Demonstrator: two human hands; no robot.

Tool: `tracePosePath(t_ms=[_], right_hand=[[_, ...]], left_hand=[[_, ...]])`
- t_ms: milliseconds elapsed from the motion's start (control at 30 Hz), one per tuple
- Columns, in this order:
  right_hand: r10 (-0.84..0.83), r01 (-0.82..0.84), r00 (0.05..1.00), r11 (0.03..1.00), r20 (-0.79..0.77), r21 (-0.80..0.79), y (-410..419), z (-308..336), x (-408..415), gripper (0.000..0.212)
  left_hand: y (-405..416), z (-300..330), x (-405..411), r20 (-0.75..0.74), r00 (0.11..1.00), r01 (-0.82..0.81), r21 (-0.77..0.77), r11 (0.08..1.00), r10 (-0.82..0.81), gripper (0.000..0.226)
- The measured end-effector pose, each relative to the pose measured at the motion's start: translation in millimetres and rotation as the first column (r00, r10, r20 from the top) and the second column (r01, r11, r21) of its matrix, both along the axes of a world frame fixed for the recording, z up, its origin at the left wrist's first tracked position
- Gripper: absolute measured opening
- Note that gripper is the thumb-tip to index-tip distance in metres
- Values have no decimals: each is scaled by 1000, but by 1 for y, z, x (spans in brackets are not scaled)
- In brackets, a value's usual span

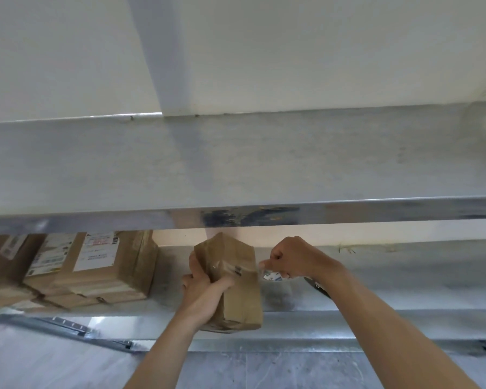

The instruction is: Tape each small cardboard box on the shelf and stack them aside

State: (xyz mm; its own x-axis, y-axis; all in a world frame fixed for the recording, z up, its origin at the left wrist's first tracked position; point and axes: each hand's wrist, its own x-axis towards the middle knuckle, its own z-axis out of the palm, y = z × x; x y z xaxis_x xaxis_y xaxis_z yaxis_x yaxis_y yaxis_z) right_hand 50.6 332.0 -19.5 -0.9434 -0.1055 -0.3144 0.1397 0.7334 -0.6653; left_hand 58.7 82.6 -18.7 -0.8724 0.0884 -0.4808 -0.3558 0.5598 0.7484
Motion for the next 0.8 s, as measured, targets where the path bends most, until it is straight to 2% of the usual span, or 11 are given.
tracePosePath(t_ms=[100,200,300,467,600,700,733,800], right_hand=[[-17,17,1000,1000,7,-2,5,0,0,44],[-38,36,999,996,30,79,18,-1,0,47],[-54,46,997,991,60,129,23,-3,-3,49],[-32,15,996,983,85,184,13,-17,-15,52],[-16,-2,997,978,80,211,5,-17,-18,46],[23,-42,997,965,73,259,0,-14,-20,39],[26,-44,997,961,70,272,-1,-13,-21,38],[24,-42,997,959,69,280,0,-13,-20,38]], left_hand=[[0,-7,0,15,1000,-19,111,994,17,104],[-12,-23,-4,88,991,-121,262,957,101,85],[-16,-29,-3,145,986,-135,387,912,85,70],[-18,-43,-4,222,969,-213,515,831,111,78],[-25,-48,-10,245,961,-231,463,856,127,79],[-25,-47,-14,227,962,-225,357,906,150,76],[-24,-46,-16,177,974,-185,274,944,140,81],[-20,-36,-19,27,998,-64,-7,998,64,89]])
